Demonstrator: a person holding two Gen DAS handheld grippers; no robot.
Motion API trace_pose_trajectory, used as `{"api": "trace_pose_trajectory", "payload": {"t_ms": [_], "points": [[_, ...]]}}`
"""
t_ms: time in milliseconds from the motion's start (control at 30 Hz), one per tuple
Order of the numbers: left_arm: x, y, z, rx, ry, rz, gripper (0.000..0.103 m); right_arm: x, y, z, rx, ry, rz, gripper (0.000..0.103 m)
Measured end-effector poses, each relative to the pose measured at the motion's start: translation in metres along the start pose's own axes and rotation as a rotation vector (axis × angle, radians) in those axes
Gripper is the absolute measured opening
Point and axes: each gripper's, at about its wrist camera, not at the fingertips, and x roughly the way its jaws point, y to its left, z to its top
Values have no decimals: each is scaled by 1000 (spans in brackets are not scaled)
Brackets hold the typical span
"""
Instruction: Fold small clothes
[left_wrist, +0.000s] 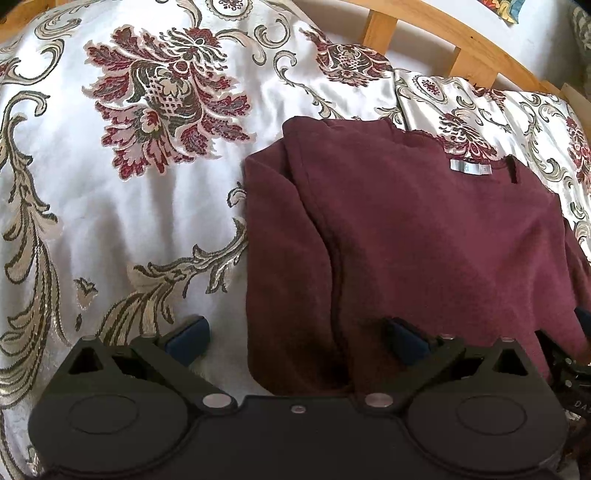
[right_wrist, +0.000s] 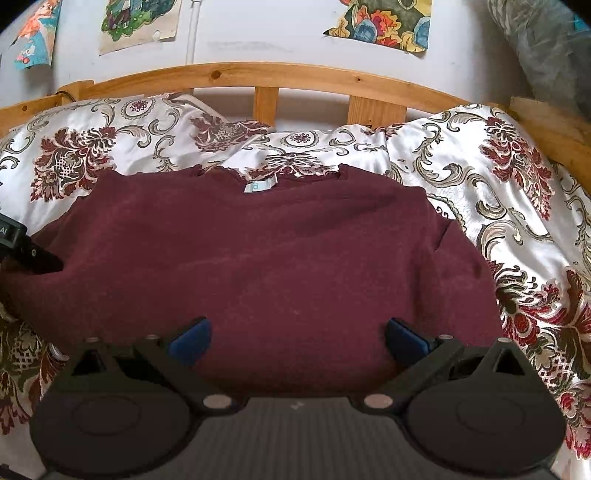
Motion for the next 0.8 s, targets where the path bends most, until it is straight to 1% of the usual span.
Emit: {"api": "trace_pose_trajectory", "payload": {"t_ms": [67, 133, 267, 333, 400, 467, 567, 600, 667, 733, 800], "points": [[-1, 2, 1, -12, -7, -7, 102, 0, 0, 0, 2, 0, 0, 103], [-4, 3, 1, -15, -26, -11, 89, 0, 1, 0, 3, 0, 1, 103], [-7, 0, 1, -8, -31, -29, 81, 0, 1, 0, 4, -1, 1, 103], [-8, -1, 1, -2, -35, -32, 74, -1, 1, 0, 5, -2, 2, 103], [-9, -1, 0, -4, -37, -38, 71, -1, 0, 0, 7, -2, 4, 103], [-9, -2, 0, -5, -38, -39, 70, -2, -1, 0, 14, -5, 9, 103], [-9, 0, -1, -7, -36, -39, 71, -13, -20, 3, 94, -53, 70, 103], [-9, 1, -1, -12, -34, -38, 73, -18, -29, 5, 120, -76, 62, 103], [-8, 2, -1, -22, -31, -40, 74, -23, -52, 11, 163, -111, -1, 103], [-7, 2, -1, -28, -28, -40, 76, -20, -78, 18, 214, -108, -39, 103], [-7, 1, -1, -26, -27, -37, 76, -13, -99, 25, 230, -109, -126, 103]]}}
